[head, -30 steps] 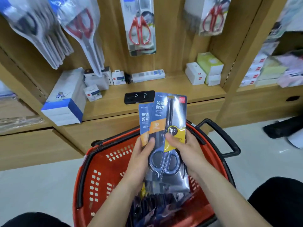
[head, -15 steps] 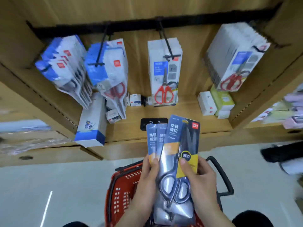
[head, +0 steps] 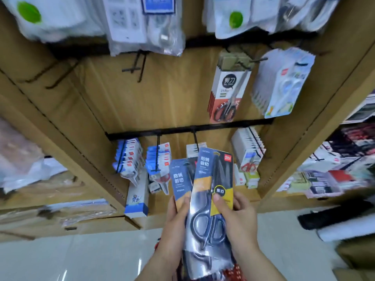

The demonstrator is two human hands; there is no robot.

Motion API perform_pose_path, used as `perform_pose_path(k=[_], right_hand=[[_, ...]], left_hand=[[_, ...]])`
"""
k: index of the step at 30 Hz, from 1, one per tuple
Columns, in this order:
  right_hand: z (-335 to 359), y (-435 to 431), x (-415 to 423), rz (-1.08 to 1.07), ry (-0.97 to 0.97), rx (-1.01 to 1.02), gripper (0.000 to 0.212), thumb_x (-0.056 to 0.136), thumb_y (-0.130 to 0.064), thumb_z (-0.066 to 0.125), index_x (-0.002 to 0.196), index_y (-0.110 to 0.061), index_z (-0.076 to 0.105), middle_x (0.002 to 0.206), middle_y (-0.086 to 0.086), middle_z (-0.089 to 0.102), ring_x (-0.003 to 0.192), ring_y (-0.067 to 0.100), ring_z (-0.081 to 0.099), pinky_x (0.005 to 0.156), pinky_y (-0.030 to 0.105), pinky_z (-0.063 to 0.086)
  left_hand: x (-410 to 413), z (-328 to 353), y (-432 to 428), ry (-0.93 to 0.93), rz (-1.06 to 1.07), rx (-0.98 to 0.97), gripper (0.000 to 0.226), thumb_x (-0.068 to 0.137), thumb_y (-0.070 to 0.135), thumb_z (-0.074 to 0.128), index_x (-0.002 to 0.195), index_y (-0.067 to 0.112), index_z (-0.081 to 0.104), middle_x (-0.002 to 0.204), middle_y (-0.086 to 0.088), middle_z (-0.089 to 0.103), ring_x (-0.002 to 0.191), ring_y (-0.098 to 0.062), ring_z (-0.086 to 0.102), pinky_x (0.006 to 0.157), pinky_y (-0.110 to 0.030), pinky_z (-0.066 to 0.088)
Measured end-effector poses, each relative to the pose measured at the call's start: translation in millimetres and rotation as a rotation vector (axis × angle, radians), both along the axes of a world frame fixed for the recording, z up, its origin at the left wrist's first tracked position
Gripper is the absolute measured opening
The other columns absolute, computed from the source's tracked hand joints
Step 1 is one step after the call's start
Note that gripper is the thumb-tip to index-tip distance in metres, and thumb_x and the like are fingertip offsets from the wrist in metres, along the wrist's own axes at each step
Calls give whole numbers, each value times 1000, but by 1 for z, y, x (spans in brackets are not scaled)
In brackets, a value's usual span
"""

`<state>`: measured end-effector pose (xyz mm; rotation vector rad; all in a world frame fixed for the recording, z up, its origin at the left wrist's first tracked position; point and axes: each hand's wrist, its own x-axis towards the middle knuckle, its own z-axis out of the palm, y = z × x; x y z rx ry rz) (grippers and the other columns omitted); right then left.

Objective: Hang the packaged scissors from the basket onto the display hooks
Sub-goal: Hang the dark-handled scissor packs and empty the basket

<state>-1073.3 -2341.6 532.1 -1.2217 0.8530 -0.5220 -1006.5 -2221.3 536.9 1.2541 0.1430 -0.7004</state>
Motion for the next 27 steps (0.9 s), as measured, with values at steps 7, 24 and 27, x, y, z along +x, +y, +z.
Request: perform_pose_path(k=[7, 24, 27], right_hand=[[47, -19, 25, 46, -104, 42, 30, 89, -17, 77, 118, -12, 69, 98, -2, 80, 91, 14, 77, 76, 25, 56], [95, -8, 103, 353, -151, -76, 28, 95, -18, 70, 123, -13, 67, 107, 5, 79, 104, 29, 74, 98, 49, 56], [104, -2, 119, 414, -179, -198, 39, 93, -16, 72, 131, -14, 64, 111, 1, 78, 105, 22, 74, 90, 35, 59]], left_hand=[[25, 47, -14, -147, 30, 33, 32, 99, 21, 66, 127, 34, 61, 113, 7, 79, 107, -22, 75, 101, -51, 56], [84, 78, 51, -204, 188, -38, 54, 85, 38, 76, 135, 34, 58, 125, -2, 75, 113, -27, 73, 101, -58, 54], [98, 77, 75, -299, 248, 55, 30, 95, 28, 72, 122, 35, 62, 115, 2, 77, 105, -21, 75, 96, -50, 57]])
